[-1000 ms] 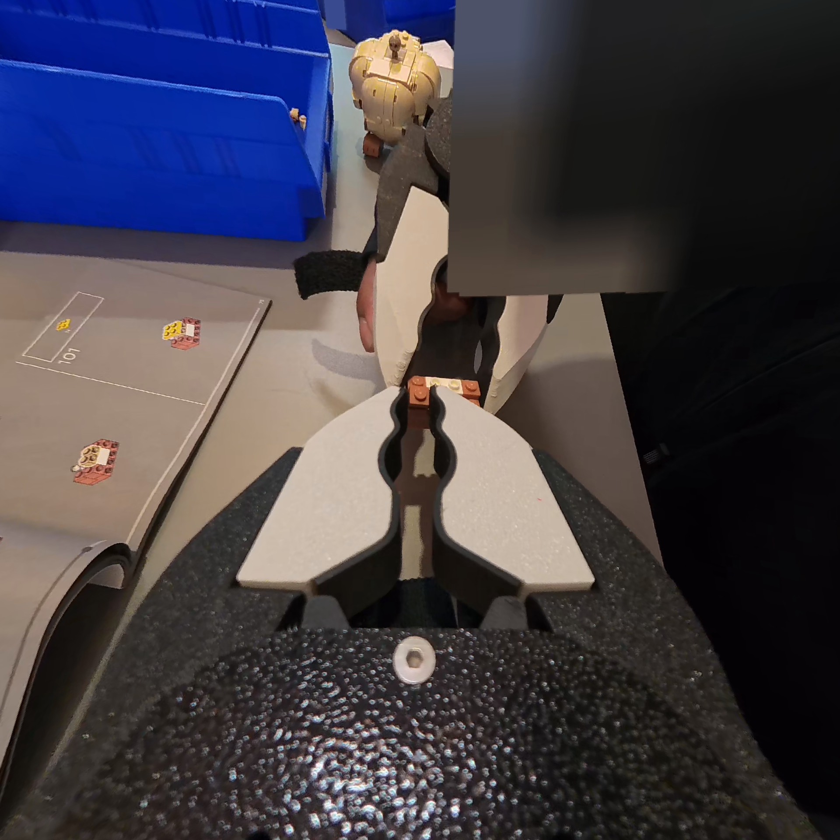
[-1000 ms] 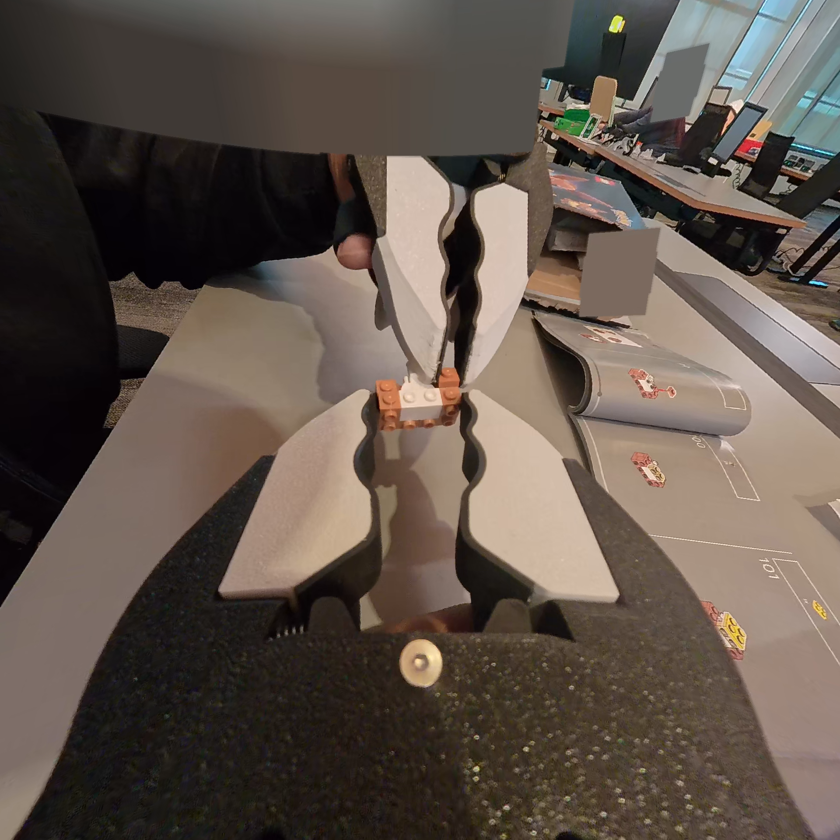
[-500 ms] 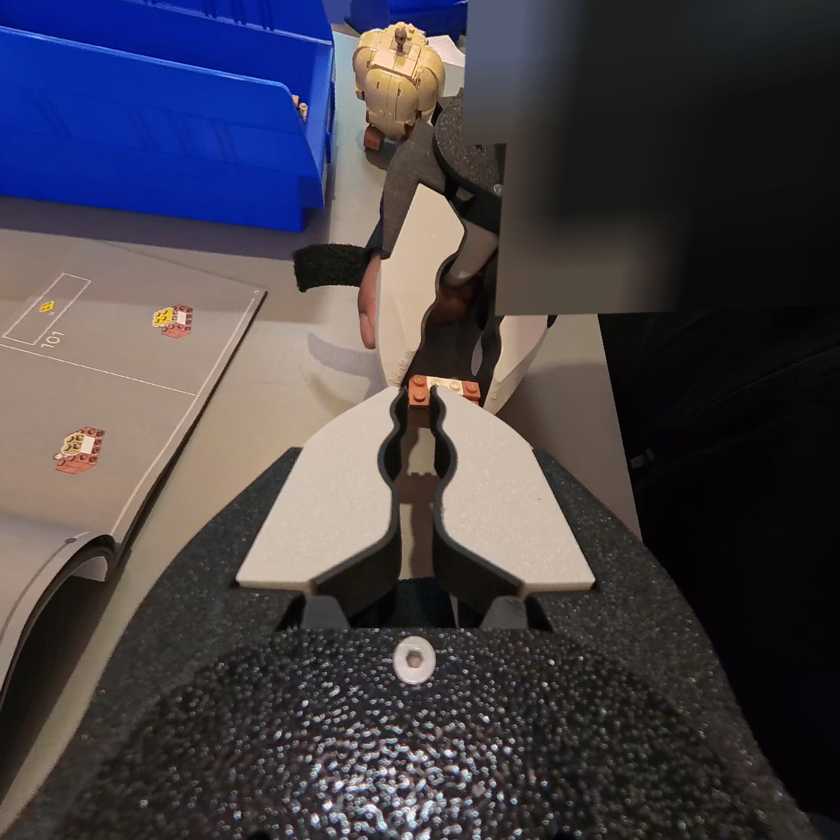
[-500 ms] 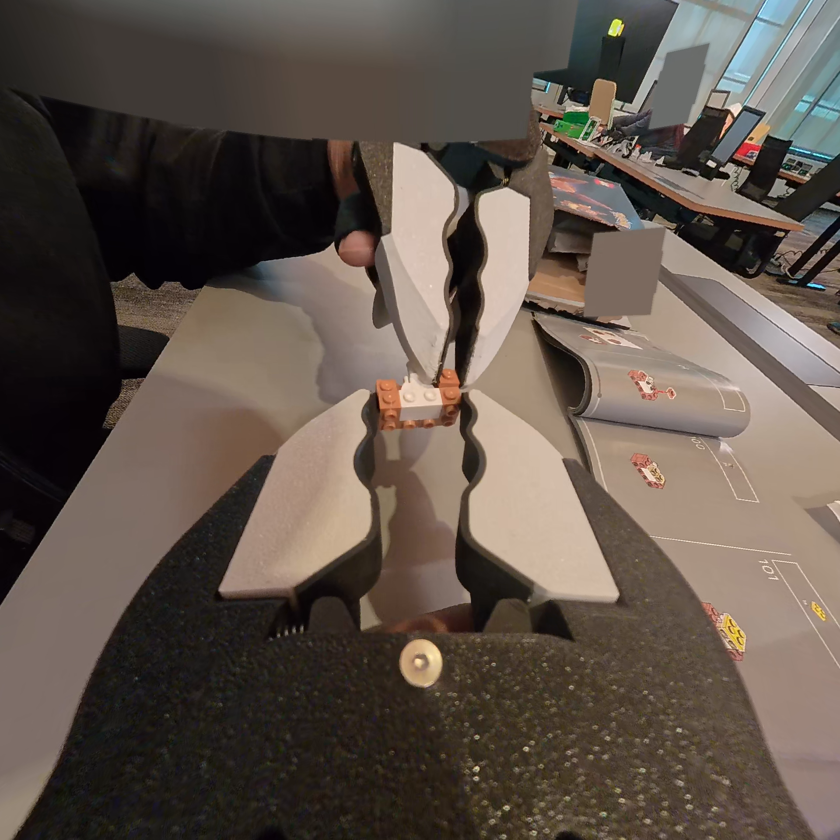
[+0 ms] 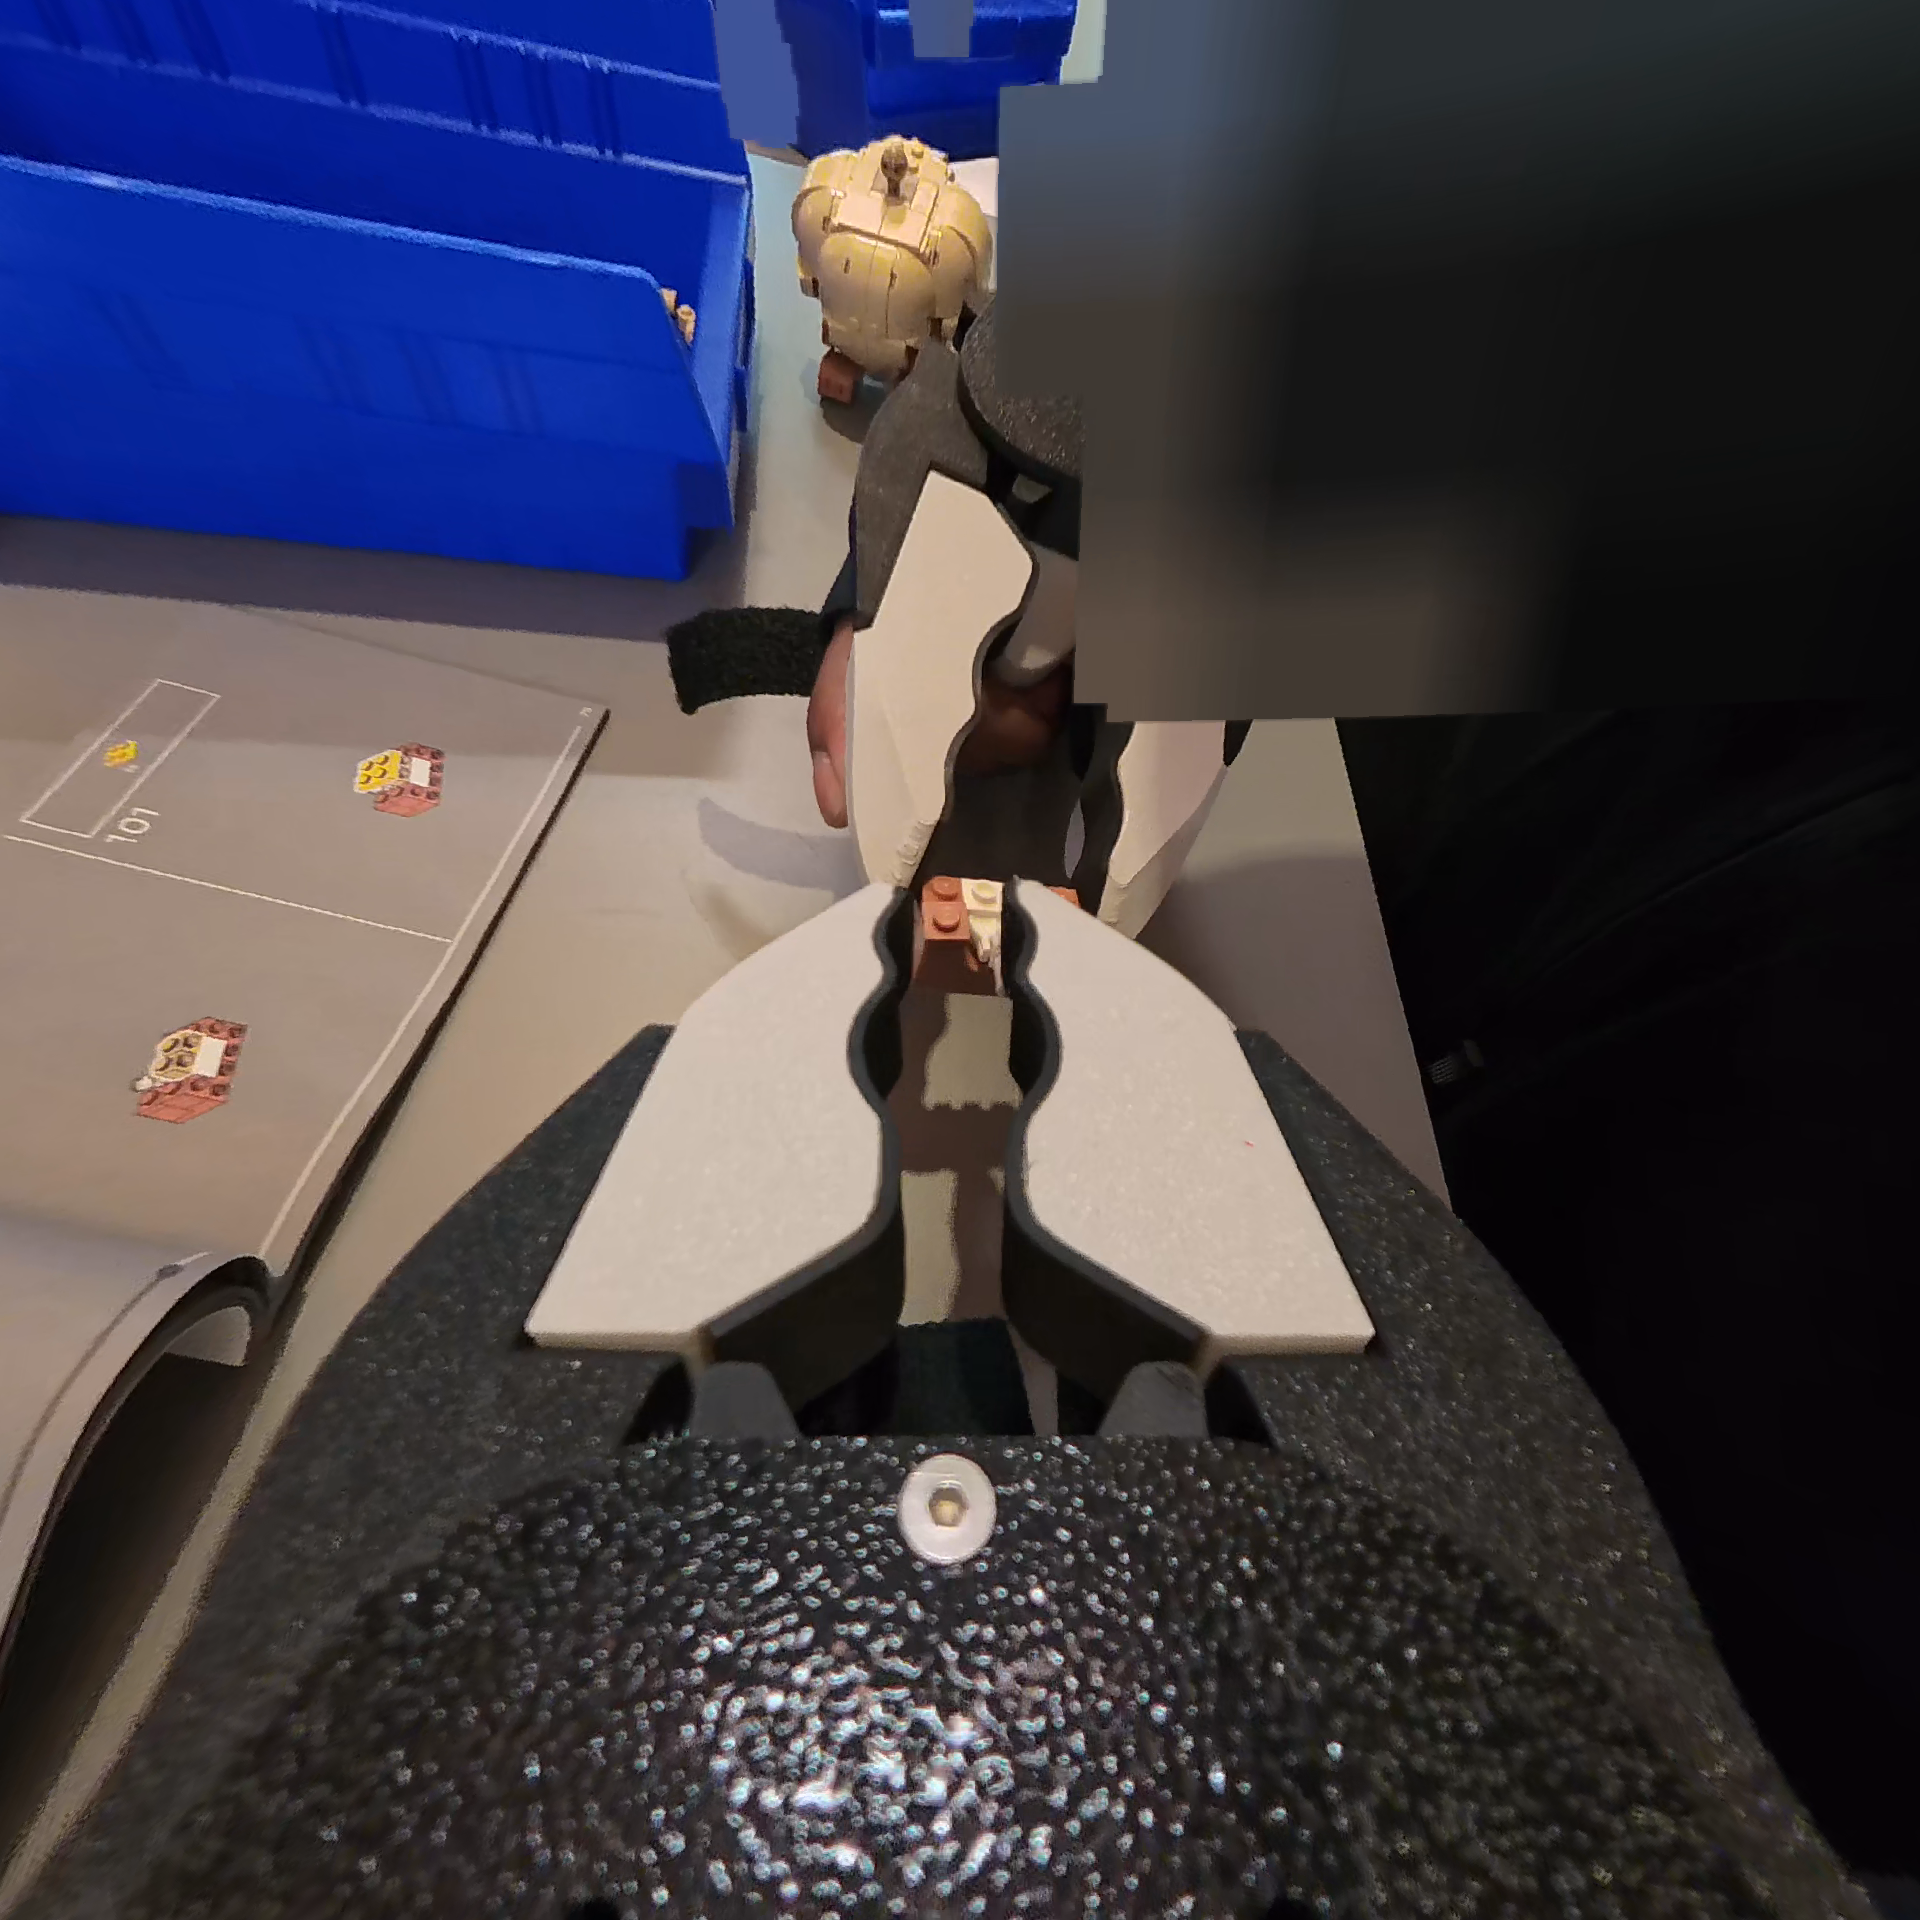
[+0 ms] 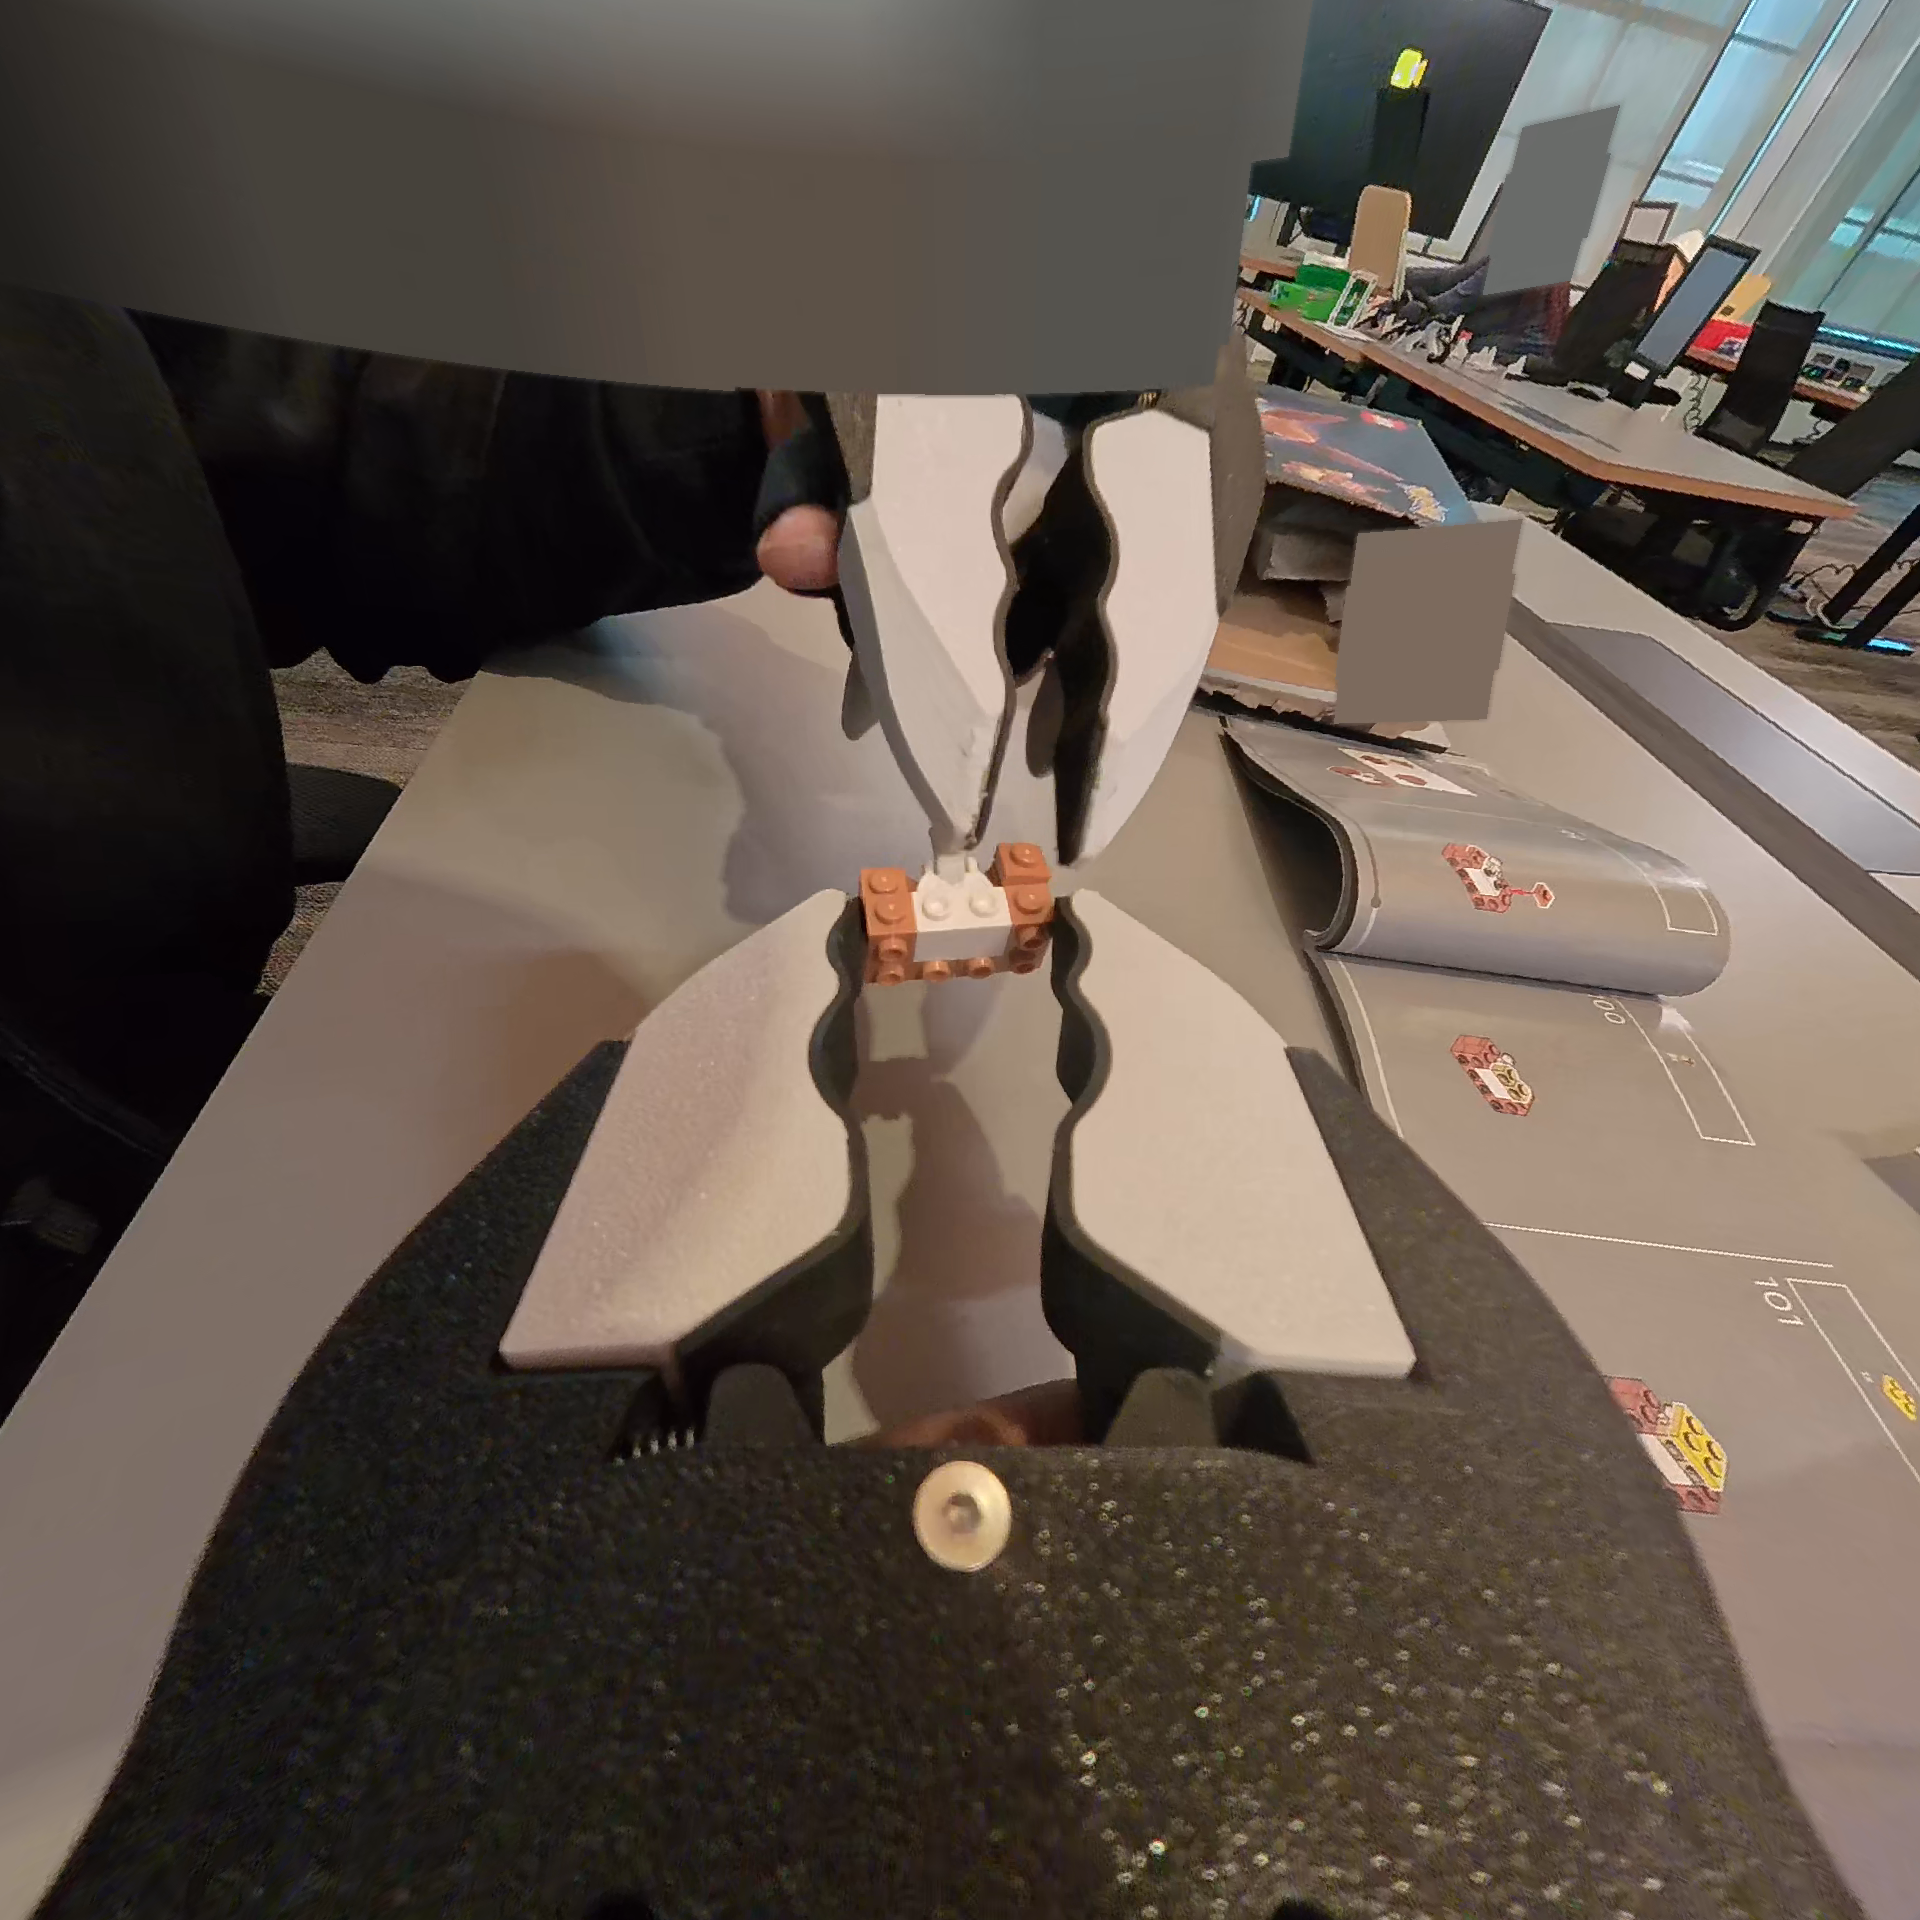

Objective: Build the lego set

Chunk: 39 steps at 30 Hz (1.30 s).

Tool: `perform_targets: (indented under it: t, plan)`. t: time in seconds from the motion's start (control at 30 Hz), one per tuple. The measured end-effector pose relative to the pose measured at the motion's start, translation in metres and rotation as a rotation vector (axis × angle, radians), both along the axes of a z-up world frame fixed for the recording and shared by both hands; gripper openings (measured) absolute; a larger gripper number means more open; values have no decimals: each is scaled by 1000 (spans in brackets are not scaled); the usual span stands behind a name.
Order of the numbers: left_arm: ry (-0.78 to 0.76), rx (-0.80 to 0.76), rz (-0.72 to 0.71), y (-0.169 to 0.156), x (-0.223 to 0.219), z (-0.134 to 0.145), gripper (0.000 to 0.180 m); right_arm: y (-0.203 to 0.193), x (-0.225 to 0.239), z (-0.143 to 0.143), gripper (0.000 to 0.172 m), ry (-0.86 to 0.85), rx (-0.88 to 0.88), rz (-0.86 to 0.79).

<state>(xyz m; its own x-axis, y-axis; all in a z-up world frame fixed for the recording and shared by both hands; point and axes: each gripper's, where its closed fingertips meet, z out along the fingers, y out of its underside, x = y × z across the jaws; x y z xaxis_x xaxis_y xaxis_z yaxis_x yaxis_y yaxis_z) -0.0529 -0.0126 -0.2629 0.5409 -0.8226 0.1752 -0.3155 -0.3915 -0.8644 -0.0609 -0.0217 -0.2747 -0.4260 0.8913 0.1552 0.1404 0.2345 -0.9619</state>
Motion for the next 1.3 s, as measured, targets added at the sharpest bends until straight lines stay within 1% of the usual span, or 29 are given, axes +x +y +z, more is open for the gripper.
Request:
perform_targets:
  t: [0.1,0.17,0.2,0.3,0.37,0.43,0.53,0.57,0.67,0.77,0.83,1.07,1.23,1.3]
  plan:
    - [-11,48,8,2,-3,7,20,0,0,0,34,3,0,3]
    - [15,141,-8,2,-6,12,25,-1,1,1,34,2,-27,17]
    - [53,211,-26,1,-9,14,28,-2,2,3,34,1,-52,31]
    - [222,515,-87,-1,-20,13,41,-2,5,9,34,-7,-151,72]
    - [290,653,-143,-8,-20,12,41,-3,8,12,34,-20,-217,110]
    - [305,787,-178,-14,-15,16,40,-3,10,14,34,-30,-275,136]
    - [381,965,-181,-14,-10,20,41,-2,11,18,34,-42,-357,165]
    - [421,1003,-178,-12,-9,19,41,-3,12,18,34,-47,-372,174]
    - [550,1073,-189,-5,-7,9,44,-4,12,17,34,-59,-379,185]
    - [613,1113,-223,-5,-2,0,45,-6,13,17,35,-66,-382,197]
    - [637,1150,-223,-3,-1,0,46,-7,13,17,35,-70,-380,201]
    - [679,1241,-236,-4,6,1,36,-9,14,15,34,-82,-372,206]
    - [733,1277,-248,-3,9,-2,20,-10,14,11,34,-100,-361,202]
    - [730,1279,-244,-3,9,-1,20,-10,13,13,34,-101,-374,199]
